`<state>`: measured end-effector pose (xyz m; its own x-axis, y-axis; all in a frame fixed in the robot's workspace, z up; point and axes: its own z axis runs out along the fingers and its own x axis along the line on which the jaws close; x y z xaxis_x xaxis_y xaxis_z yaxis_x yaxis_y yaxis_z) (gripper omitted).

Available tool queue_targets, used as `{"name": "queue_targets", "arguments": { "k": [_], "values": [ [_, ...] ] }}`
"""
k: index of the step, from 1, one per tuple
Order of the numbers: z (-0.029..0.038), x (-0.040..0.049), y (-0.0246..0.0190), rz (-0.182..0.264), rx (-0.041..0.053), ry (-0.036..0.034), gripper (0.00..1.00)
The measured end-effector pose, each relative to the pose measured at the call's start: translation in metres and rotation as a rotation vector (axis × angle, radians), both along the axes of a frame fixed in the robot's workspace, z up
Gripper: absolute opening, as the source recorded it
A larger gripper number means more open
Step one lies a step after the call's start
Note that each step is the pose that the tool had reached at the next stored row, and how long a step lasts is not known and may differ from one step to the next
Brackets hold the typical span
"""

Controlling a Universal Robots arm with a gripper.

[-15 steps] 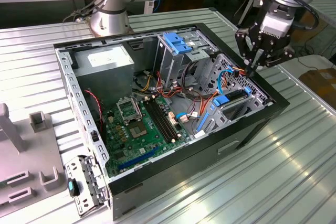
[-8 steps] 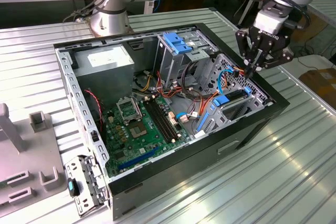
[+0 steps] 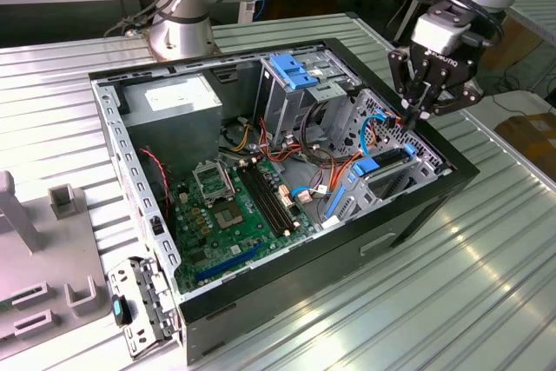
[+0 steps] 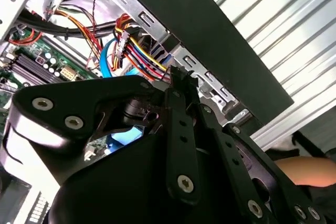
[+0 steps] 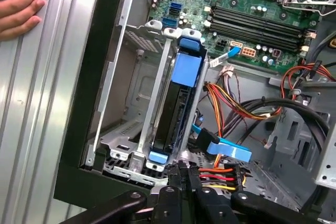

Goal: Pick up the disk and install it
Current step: 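Insert the first disk wire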

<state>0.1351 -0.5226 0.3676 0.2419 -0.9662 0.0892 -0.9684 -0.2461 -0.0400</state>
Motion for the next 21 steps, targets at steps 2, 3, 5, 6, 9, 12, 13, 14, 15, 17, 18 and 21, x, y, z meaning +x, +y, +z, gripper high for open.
{"name": "queue_targets", "arguments": {
  "k": [2,3,5,6,9,12,13,14,15,17,18,21],
  "values": [
    [-0.0002,0.0000,0.0000,-0.040,0.0001,0.0002,0.17],
    [-0.0003,0.0000,0.0000,-0.066,0.0000,0.0003,0.17],
    [-0.0007,-0.0001,0.0000,-0.135,0.0001,0.0005,0.17],
    [-0.0009,-0.0005,0.0000,-0.144,0.0003,0.0007,0.17],
    [-0.0011,-0.0060,0.0004,-0.160,0.0002,0.0009,0.17],
    [-0.0016,-0.0081,-0.0159,-0.229,0.0241,0.0114,0.17],
    [-0.0027,-0.0081,-0.0236,-0.229,0.0645,0.0160,0.17],
    [-0.0060,-0.0091,-0.0260,-0.253,0.0844,0.0173,0.17],
    [-0.0077,-0.0163,-0.0268,-0.260,0.0844,0.0170,0.17],
    [-0.0116,-0.0166,-0.0300,-0.252,0.0850,0.0186,0.17],
    [-0.0118,-0.0166,-0.0301,-0.252,0.0852,0.0186,0.17],
    [-0.0126,-0.0168,-0.0301,-0.244,0.0852,0.0189,0.17]
  ]
}}
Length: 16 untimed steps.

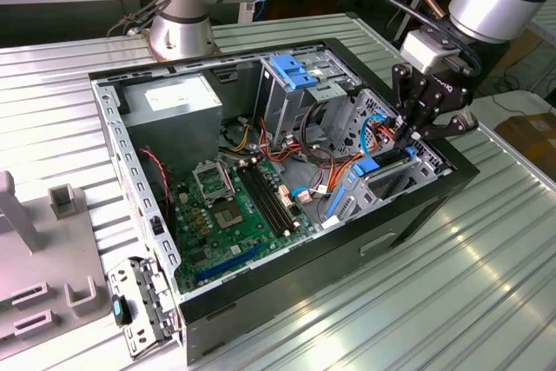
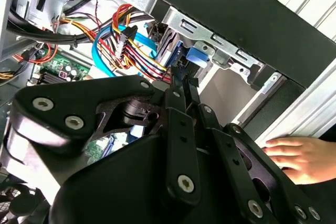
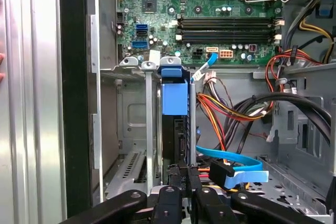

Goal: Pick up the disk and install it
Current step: 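Insert the first disk wire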

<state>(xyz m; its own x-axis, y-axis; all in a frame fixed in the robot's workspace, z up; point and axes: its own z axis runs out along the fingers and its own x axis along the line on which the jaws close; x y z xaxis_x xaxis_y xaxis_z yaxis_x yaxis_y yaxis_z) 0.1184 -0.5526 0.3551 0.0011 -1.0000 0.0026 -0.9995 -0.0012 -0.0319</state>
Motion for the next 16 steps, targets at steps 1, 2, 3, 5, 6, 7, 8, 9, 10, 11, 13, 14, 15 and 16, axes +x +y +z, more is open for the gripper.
{"name": "queue_targets", "arguments": {
  "k": [1,2,3,5,6,7,8,9,10,11,13,14,15,16],
  "values": [
    [-0.0002,-0.0005,0.0000,0.001,0.0001,0.0000,0.17],
    [-0.0005,-0.0010,0.0000,0.003,0.0000,0.0000,0.17],
    [-0.0006,-0.0011,0.0000,0.004,-0.0001,0.0000,0.17],
    [-0.0011,-0.0012,0.0000,0.005,0.0004,-0.0002,0.17],
    [-0.0015,-0.0016,-0.0001,0.005,0.0013,-0.0006,0.17],
    [-0.0024,-0.0027,-0.0001,0.013,0.0022,-0.0017,0.17],
    [-0.0033,-0.0028,-0.0003,0.016,0.0023,-0.0018,0.17],
    [-0.0036,-0.0028,-0.0003,0.017,0.0022,-0.0018,0.17],
    [-0.0037,-0.0028,-0.0003,0.017,0.0020,-0.0018,0.17],
    [-0.0038,-0.0028,-0.0003,0.017,0.0021,-0.0018,0.17],
    [-0.0046,-0.0030,-0.0002,0.017,0.0024,-0.0018,0.17],
    [-0.0049,-0.0032,-0.0002,0.017,0.0024,-0.0018,0.17],
    [-0.0054,-0.0032,-0.0002,0.017,0.0023,-0.0018,0.17],
    [-0.0057,-0.0032,-0.0001,0.017,0.0023,-0.0018,0.17]
  ]
}}
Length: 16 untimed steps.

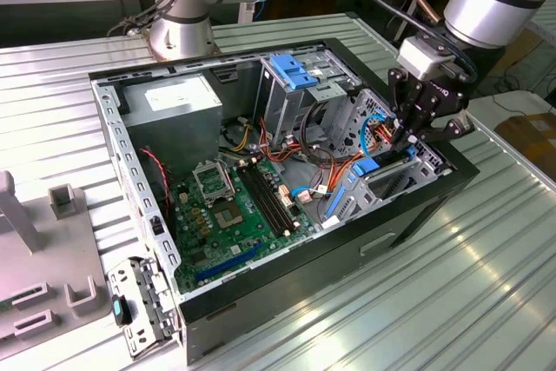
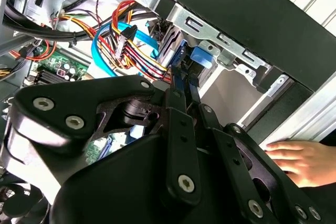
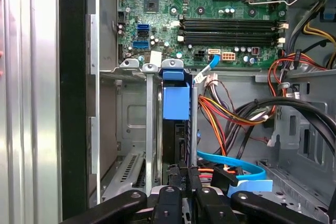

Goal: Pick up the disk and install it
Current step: 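Insert the first disk wire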

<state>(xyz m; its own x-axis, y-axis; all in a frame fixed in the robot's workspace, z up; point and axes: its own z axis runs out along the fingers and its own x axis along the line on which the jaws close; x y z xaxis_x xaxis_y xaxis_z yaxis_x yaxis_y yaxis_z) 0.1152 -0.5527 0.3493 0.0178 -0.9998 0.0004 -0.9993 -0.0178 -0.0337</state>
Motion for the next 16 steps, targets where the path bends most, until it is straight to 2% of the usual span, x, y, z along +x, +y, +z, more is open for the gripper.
{"name": "queue_targets", "arguments": {
  "k": [16],
  "values": [
    [-0.0061,0.0000,0.0001,0.000,0.0017,0.0000,0.17]
  ]
}}
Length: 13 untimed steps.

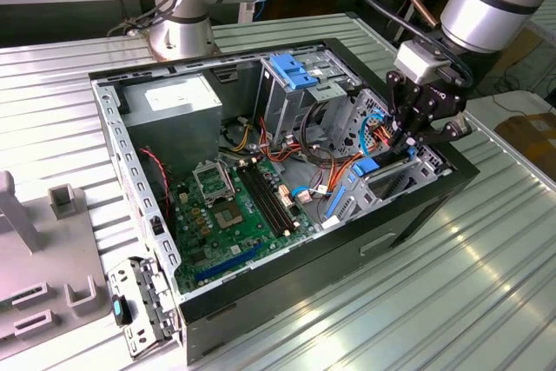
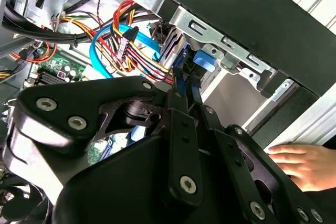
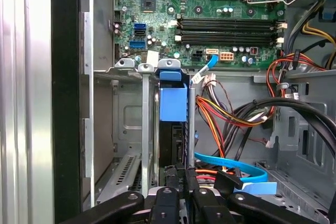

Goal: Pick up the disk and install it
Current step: 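Insert the first disk wire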

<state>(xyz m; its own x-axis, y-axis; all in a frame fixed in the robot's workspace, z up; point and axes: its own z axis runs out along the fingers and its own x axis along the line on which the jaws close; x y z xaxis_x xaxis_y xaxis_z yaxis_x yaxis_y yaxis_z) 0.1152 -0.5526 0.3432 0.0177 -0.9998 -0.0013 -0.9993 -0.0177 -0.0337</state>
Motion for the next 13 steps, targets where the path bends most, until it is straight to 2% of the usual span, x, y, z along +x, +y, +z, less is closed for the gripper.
{"name": "queue_targets", "arguments": {
  "k": [6,13],
  "values": [
    [0.0015,0.0000,0.0000,-0.007,0.0044,0.0001,0.17],
    [0.0025,0.0000,0.0000,-0.019,0.0045,0.0001,0.17]
  ]
}}
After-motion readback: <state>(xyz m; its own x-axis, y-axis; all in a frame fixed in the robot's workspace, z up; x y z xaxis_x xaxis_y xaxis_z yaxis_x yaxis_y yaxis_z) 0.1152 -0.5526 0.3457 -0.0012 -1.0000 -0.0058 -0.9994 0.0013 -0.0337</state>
